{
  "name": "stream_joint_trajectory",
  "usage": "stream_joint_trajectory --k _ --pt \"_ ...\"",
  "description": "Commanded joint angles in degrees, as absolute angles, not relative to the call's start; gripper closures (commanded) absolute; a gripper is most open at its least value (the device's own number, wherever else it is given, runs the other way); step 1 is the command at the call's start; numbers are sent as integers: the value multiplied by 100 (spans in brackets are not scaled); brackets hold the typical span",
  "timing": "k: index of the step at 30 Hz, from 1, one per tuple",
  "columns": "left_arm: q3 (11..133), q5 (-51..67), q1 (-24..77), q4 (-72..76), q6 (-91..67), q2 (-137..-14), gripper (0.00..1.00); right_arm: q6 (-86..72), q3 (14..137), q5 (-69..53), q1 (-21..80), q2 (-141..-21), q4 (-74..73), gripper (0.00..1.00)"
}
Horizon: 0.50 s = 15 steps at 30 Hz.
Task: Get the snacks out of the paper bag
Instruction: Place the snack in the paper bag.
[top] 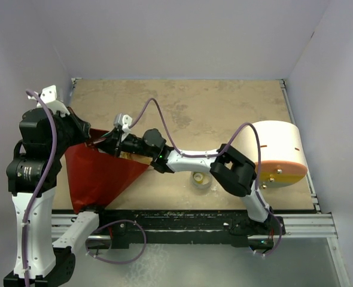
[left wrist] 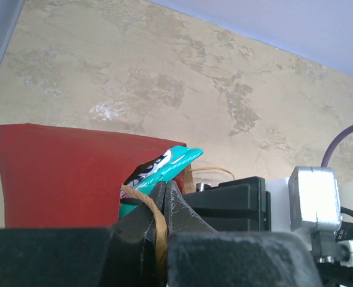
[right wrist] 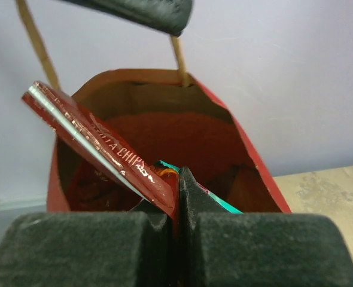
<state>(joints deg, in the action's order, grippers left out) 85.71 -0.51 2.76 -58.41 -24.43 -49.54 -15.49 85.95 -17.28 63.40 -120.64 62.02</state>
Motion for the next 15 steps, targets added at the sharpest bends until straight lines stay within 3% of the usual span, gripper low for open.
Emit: stream_joint_trajectory --k 1,5,11,15 --pt "8947 238 281 -4367 -2398 -4776 100 -1257 8495 -2348 6380 -11958 6464 100" --pt "8912 549 281 -4249 -2197 -4693 100 -847 8794 -2822 6377 -12230 5441 100" --pt "8616 826 288 -4169 -1676 -4340 100 29 10290 -3488 6338 -12896 3027 99" --pt "8416 565 290 -4260 -1702 -4247 100 147 10251 -3329 6283 -12699 2628 84"
